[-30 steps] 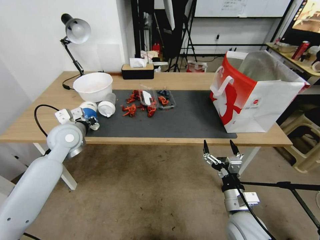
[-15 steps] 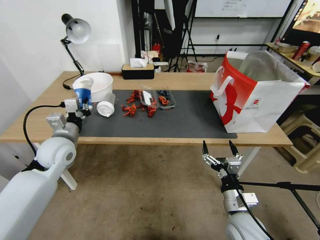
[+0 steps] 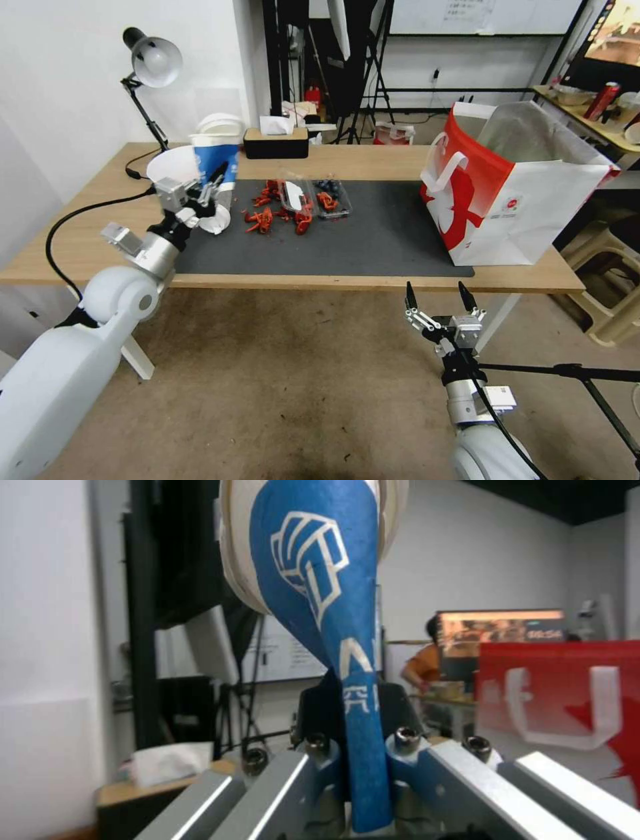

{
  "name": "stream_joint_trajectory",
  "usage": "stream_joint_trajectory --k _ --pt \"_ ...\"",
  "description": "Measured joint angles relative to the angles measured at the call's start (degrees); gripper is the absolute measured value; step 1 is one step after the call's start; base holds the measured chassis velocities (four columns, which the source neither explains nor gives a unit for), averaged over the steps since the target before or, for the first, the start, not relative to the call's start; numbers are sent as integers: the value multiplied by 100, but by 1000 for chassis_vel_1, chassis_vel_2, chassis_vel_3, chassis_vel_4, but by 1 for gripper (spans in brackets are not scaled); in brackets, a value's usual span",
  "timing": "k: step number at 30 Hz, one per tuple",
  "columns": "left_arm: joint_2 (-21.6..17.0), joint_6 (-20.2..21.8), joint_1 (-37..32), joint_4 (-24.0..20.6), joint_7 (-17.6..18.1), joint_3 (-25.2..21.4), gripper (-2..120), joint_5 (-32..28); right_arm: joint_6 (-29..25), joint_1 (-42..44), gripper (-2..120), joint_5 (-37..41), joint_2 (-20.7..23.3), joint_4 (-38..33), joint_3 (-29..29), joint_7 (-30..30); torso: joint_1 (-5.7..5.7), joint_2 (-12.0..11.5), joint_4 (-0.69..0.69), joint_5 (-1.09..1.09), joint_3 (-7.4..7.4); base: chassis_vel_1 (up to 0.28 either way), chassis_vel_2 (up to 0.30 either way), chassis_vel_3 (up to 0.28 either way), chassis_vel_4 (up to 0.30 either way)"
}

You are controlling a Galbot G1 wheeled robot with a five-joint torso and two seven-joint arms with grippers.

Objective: Pick up the trash from the table and place it into the takeout bag.

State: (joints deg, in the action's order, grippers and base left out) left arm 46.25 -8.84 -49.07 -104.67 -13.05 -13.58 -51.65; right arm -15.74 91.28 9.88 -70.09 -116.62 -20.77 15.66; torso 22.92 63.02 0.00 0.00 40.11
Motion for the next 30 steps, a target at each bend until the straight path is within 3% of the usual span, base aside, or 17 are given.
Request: stream_joint_trajectory --k 6,8,12,17,24,30 --pt "-53 -30 683 139 -124 716 0 -169 -17 -25 100 -17 -24 42 -17 0 0 0 0 0 0 0 0 0 0" --pt "-59 -58 1203 262 -164 1290 0 -273 -28 -34 100 -22 -51 75 -22 -1 0 0 0 0 0 0 0 0 0" --pt "-1 -60 1832 438 -171 1841 0 -395 -51 -36 100 -32 -78 112 -37 -1 0 0 0 1 0 0 0 0 0" --pt "136 -14 2493 588 -144 2330 0 -535 -61 -38 100 -37 -87 127 -64 -1 0 0 0 1 0 0 0 0 0" --pt "610 34 3873 1095 -61 3571 0 -756 -79 -40 100 -38 -89 155 -133 6 1 0 0 0 1 0 0 0 0" --pt "1122 28 4481 1483 -37 4129 0 -848 -95 -58 100 -41 -94 184 -151 10 0 0 0 1 1 0 0 0 0"
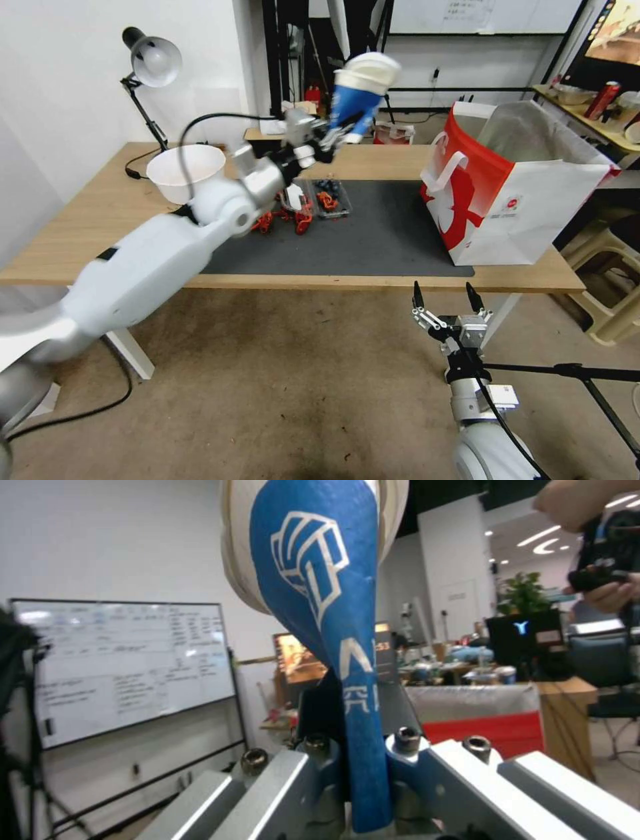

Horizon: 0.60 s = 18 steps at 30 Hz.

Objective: Pick up the trash from the table and place it into the takeout bag.

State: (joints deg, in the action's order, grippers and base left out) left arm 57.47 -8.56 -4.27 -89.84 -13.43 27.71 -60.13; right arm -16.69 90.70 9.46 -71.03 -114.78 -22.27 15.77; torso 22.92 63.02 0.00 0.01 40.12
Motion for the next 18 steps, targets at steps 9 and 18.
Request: stream_joint_trajectory --k 9,18 --pt "1268 -36 1074 953 2 842 0 -140 -16 -55 100 -4 -62 45 -43 13 0 0 0 1 0 0 0 0 0" --pt "2039 -81 1704 1887 -65 1402 0 -223 -35 -72 100 -7 -89 70 -43 14 -1 1 0 0 -1 0 0 0 0"
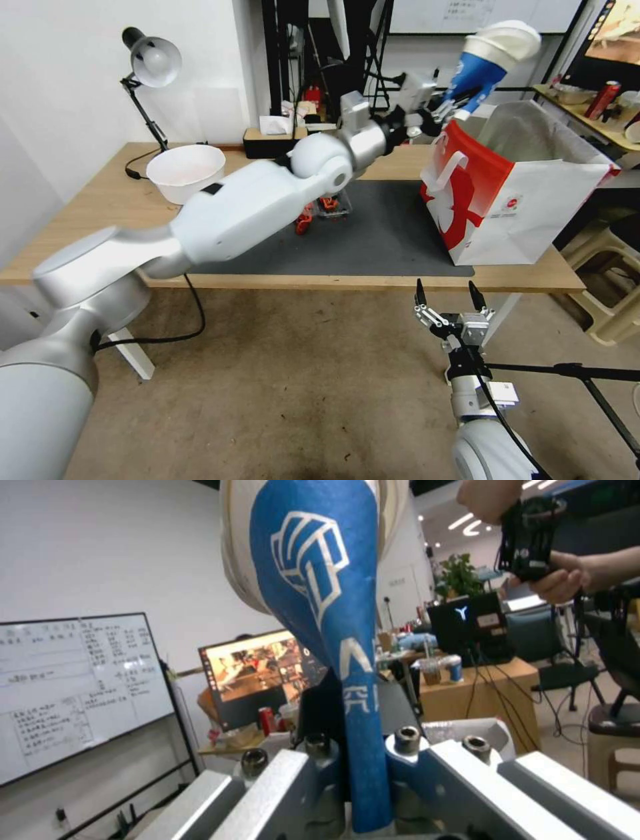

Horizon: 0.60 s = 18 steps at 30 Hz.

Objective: Pick up the trash from the table and place it into the takeout bag.

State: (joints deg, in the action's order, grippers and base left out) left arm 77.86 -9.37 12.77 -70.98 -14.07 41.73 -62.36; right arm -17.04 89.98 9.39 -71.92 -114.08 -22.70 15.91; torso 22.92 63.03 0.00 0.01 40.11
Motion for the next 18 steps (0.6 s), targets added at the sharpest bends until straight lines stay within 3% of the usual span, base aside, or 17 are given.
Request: stream_joint_trajectory --k 6,9,18 --pt "427 4 238 480 -58 288 0 -101 -23 -21 100 2 0 34 -4 1 0 0 0 0 0 0 0 0 0" --pt "800 88 457 900 -218 506 0 -234 -34 -34 100 4 -20 43 -4 1 0 0 0 1 0 0 0 0 0" --pt "1302 347 733 1662 -665 680 0 -309 -55 -31 100 8 -42 46 -1 0 0 0 0 0 0 0 0 0 0"
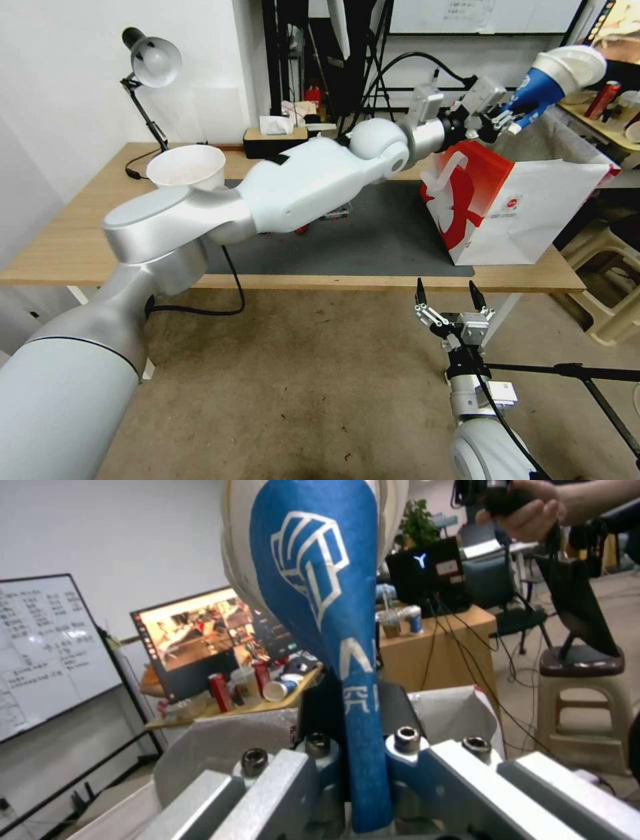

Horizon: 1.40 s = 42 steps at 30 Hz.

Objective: Pick up the trash from the table and place it into the takeout bag.

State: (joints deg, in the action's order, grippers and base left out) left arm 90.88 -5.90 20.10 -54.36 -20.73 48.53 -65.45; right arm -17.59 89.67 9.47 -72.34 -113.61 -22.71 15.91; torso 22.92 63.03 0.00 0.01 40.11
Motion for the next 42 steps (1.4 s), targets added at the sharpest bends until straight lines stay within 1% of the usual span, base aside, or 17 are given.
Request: stream_joint_trajectory --k 3,13,19,21,23,24,26,28,31,32,34,35,37,38,39,40,42 --pt "160 236 83 281 -174 30 0 80 -7 -6 100 19 -4 0 -7 1 0 0 -2 0 0 0 0 0 0" --pt "152 278 70 481 -206 1 1 404 -37 -14 100 35 -2 31 -19 1 0 0 0 -1 0 0 0 0 0" --pt "142 211 26 422 -172 -23 25 410 -38 -25 100 37 -4 41 -16 0 0 0 -1 -1 0 0 0 0 0" --pt "140 205 23 397 -156 -29 28 405 -38 -25 100 37 -4 44 -14 0 0 0 -1 -1 0 0 0 0 0" --pt "137 188 6 354 -111 -41 41 399 -38 -26 100 37 -6 44 -9 0 0 0 -1 -1 0 0 0 0 0" --pt "137 188 6 354 -111 -41 41 399 -38 -26 100 37 -6 44 -9 0 0 0 -1 -1 0 0 0 0 0" --pt "135 172 -23 311 -67 -93 51 397 -38 -26 100 37 -9 44 -7 0 0 0 -1 -1 0 0 0 0 0" --pt "134 170 -31 297 -56 -111 54 395 -38 -25 100 37 -9 45 -6 0 0 0 -1 -1 0 0 0 0 0" --pt "62 154 -93 193 34 -244 69 387 -39 -18 100 36 -8 43 -7 0 0 0 -1 -1 0 0 0 0 0" --pt "62 154 -93 193 34 -244 69 387 -39 -18 100 36 -8 43 -7 0 0 0 -1 -1 0 0 0 0 0" --pt "-19 141 -162 87 159 -397 80 345 -39 -14 100 31 -9 32 -8 0 0 0 -1 -1 0 0 0 0 0" --pt "-19 141 -162 87 159 -397 80 345 -39 -14 100 31 -9 32 -8 0 0 0 -1 -1 0 0 0 0 0" --pt "-106 138 -227 -47 318 -520 89 254 -39 -8 100 28 -12 18 -9 1 0 0 -1 -1 0 0 0 0 0" --pt "-214 140 -281 -207 515 -588 93 109 -38 -5 100 26 -14 12 -11 1 0 0 -2 -1 0 0 0 0 0" --pt "-214 140 -281 -207 515 -588 93 109 -38 -5 100 26 -14 12 -11 1 0 0 -2 -1 0 0 0 0 0" --pt "-393 146 -358 -421 766 -655 98 -87 -37 1 100 21 -16 11 -13 2 0 0 -2 -1 0 0 0 0 0" --pt "-525 148 -430 -539 889 -728 99 -163 -37 12 100 18 -22 4 -21 3 0 0 -1 -1 0 0 0 0 0"
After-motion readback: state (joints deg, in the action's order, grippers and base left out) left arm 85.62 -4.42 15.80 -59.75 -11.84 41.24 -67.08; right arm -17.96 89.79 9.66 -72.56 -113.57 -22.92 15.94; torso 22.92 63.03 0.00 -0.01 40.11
